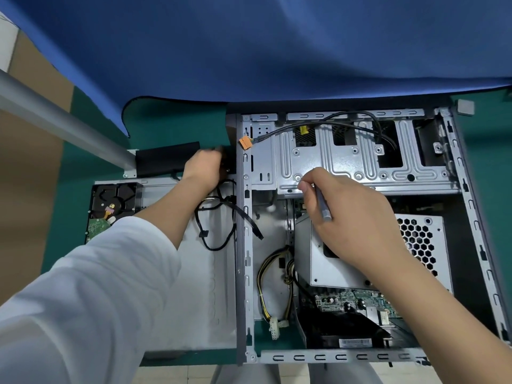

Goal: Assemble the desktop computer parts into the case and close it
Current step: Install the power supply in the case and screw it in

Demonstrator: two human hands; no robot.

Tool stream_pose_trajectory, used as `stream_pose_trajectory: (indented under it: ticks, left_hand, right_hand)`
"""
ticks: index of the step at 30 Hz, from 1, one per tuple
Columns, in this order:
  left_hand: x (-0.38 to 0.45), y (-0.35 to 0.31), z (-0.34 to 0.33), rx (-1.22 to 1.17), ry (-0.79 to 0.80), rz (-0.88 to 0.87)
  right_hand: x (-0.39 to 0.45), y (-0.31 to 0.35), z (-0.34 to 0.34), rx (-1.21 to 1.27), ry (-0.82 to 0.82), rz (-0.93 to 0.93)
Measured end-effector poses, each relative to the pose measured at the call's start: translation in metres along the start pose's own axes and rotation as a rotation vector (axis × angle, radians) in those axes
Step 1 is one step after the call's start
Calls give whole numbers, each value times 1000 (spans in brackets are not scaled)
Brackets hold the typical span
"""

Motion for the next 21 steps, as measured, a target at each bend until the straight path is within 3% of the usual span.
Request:
stream_pose_trajectory:
  ticks: [8, 14, 19, 21]
  left_hand:
    - [-15, 15, 38, -346, -136, 102]
    - [-62, 13, 100, -541, -388, 139]
    - [-121, -33, 147, -760, -603, 222]
    - [-141, -69, 150, -847, -593, 211]
  right_hand:
    - [0, 0, -2, 2, -1, 34]
    - [-3, 0, -5, 27, 9, 86]
    - [-7, 2, -2, 34, 22, 118]
    - [-10, -6, 2, 71, 38, 99]
Point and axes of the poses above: each hand's wrist, its own x-axis towards the middle knuckle, its own z-axis out of the back of the hand, y = z × x, the point moved 10 cm from there along x, towards the middle knuckle, and after that the axes turned 9 degrees about -y, right-handed, at the moved point
